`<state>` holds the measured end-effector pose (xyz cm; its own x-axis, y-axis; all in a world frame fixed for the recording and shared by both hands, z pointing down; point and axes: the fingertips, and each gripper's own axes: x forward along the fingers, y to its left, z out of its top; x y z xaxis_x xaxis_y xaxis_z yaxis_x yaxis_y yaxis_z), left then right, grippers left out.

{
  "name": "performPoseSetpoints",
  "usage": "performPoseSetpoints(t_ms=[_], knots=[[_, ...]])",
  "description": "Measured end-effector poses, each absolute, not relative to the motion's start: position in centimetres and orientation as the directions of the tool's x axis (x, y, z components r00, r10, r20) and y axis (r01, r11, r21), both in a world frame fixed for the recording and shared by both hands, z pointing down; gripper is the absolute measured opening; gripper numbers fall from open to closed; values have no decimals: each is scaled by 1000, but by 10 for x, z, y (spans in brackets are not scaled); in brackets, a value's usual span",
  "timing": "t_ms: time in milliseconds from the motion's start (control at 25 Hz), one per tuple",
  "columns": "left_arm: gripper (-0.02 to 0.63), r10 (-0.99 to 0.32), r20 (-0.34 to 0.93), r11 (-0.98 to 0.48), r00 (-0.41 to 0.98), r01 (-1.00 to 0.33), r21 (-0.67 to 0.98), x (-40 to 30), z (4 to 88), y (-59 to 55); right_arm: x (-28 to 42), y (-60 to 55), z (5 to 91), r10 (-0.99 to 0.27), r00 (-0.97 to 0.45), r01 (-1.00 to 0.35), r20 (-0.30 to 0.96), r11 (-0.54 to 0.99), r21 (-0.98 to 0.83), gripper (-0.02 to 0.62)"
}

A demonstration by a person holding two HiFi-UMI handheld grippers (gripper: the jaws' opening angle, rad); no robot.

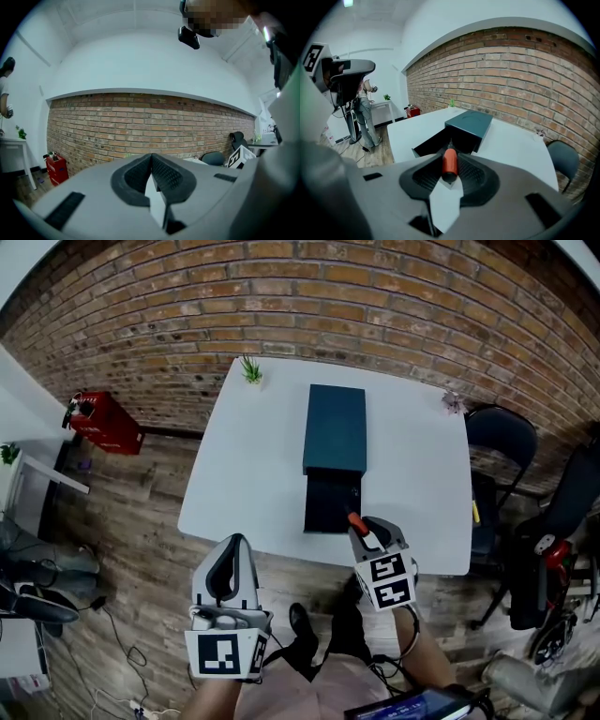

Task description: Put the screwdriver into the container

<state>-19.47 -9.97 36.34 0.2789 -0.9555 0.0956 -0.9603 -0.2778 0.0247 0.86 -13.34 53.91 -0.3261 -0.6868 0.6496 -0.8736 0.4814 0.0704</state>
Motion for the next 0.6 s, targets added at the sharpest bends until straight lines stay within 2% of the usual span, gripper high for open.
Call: performPoseSetpoints(t_ms=[600], knots=[[12,-958,125,-256,258,-966,34,-196,378,-125,5,-158,563,-643,-341,-862,686,505,45,104]])
